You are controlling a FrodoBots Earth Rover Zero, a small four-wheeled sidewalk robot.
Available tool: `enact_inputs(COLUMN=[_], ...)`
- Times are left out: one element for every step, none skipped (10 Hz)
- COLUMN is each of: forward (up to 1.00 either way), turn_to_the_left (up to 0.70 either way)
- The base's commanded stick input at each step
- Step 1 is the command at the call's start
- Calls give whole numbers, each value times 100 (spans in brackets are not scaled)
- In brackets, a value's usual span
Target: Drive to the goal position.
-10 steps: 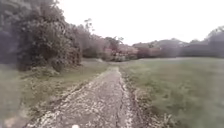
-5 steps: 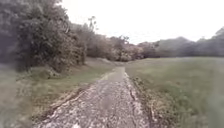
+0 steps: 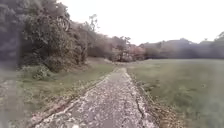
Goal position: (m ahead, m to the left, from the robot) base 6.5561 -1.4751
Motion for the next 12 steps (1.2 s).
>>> enact_inputs(forward=[100,100,100,100,100,100,58,15,0,0,0,0], turn_to_the_left=[0,0,0,0,0,0,0,0,0,0,0,0])
